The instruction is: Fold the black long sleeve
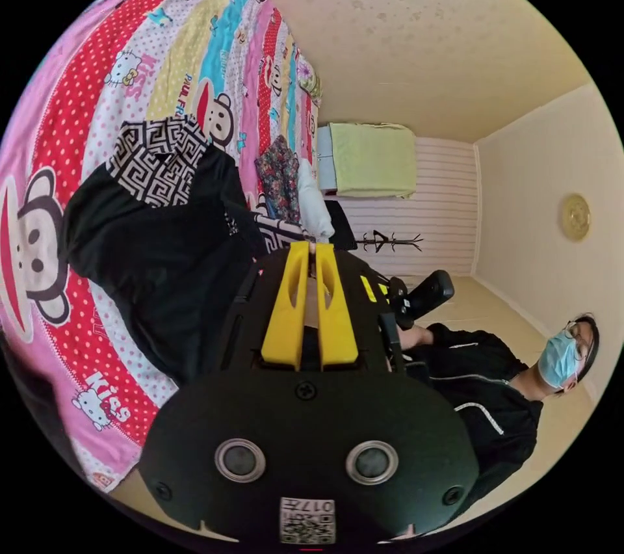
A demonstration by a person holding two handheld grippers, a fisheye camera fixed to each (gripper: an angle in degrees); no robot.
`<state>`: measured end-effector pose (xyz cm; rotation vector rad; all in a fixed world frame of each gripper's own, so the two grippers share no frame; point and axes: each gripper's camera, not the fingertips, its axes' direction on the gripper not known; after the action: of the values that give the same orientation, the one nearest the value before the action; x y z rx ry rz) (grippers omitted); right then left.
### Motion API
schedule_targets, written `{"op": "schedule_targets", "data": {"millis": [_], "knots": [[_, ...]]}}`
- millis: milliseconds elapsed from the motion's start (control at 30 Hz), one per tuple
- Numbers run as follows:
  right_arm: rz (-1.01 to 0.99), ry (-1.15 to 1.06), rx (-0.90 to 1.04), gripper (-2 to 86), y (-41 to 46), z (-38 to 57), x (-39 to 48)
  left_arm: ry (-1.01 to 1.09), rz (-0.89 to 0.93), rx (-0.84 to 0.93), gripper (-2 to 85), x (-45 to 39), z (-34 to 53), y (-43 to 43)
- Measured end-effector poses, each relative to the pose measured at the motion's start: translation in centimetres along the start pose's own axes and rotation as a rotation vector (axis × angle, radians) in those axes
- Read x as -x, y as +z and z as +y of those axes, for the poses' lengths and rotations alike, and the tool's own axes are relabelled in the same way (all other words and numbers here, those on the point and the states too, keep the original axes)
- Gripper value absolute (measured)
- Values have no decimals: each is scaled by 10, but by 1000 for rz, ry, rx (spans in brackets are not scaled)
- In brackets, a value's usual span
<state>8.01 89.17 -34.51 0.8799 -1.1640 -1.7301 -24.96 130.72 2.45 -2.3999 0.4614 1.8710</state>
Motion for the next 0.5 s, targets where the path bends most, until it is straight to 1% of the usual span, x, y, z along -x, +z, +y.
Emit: {"op": "schedule_targets", "data": {"millis": [67, 167, 233, 300, 333, 400, 467, 500], "knots": [[12, 34, 33, 24, 21, -4, 10, -36, -32, 2, 20, 32, 4, -16], [-30, 114, 96, 27, 40, 7, 15, -106, -190, 20, 58, 87, 15, -34], [-58, 143, 132, 28, 39, 33, 6, -156, -228, 11, 77, 115, 27, -40], [-13, 139, 170, 29, 33, 62, -11, -246, -204, -64, 102, 145, 54, -45], [16, 140, 198, 29, 28, 85, -27, -260, -194, -93, 101, 150, 63, -46], [36, 169, 225, 31, 19, 122, -60, -310, -174, -260, 100, 161, 108, -48], [10, 235, 236, 36, 12, 161, -100, -333, -153, -384, 99, 162, 150, -38], [-34, 287, 240, 43, 11, 185, -130, -342, -145, -431, 100, 160, 176, -25]]}}
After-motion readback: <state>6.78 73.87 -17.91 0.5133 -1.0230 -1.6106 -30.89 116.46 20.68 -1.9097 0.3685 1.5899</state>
